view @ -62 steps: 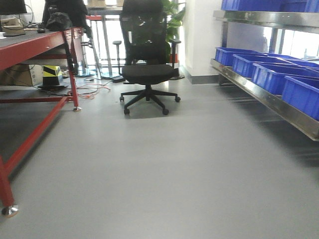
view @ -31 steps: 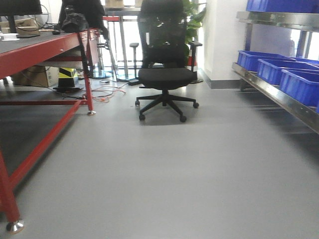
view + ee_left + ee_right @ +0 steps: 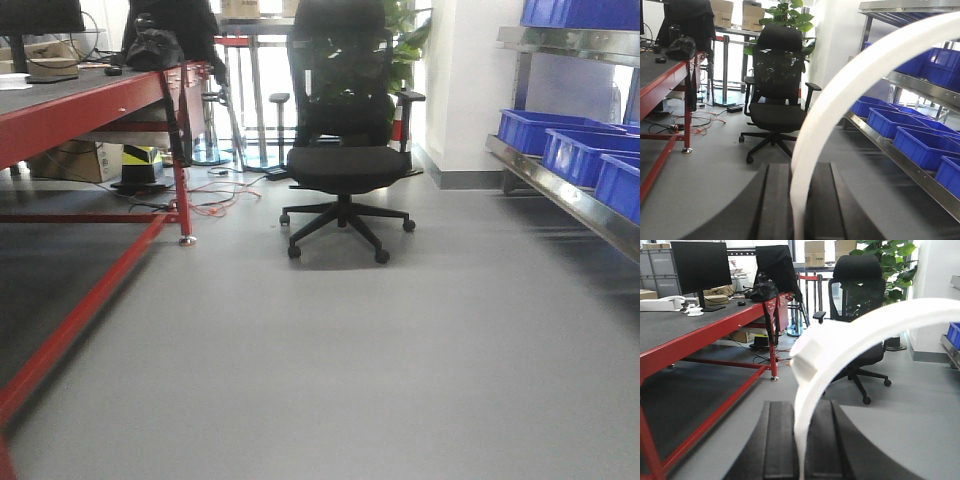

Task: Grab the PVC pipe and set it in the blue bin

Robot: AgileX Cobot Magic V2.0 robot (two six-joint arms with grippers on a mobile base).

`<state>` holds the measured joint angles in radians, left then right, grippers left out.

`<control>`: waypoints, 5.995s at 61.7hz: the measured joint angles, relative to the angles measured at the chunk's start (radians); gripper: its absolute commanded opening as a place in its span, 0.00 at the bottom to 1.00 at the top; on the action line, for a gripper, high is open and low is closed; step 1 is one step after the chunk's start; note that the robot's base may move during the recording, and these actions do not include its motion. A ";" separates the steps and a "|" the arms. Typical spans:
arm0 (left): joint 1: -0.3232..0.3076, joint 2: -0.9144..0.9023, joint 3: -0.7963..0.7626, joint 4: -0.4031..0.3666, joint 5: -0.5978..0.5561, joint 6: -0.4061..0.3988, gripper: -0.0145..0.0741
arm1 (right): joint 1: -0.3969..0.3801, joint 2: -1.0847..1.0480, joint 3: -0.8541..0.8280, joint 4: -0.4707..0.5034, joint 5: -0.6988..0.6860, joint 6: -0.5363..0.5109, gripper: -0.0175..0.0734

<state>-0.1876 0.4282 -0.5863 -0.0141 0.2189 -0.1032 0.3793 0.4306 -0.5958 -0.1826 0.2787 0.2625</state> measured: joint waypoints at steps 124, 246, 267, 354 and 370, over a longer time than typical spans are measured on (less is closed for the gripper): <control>0.000 0.000 0.000 0.000 0.000 0.000 0.04 | 0.000 0.000 0.000 0.000 0.000 0.000 0.01; 0.000 0.000 0.000 0.000 0.000 0.000 0.04 | 0.000 0.000 0.000 0.000 0.000 0.000 0.01; 0.000 0.000 0.000 0.000 0.000 0.000 0.04 | 0.000 0.000 0.000 0.000 0.000 0.000 0.01; 0.000 0.000 0.000 0.000 -0.002 0.000 0.04 | 0.000 0.000 0.000 0.000 0.000 0.000 0.01; 0.000 0.000 0.000 0.000 -0.002 0.000 0.04 | 0.000 0.000 0.000 0.000 0.000 0.000 0.01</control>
<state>-0.1876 0.4282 -0.5863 -0.0141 0.2166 -0.1032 0.3793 0.4306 -0.5958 -0.1826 0.2787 0.2625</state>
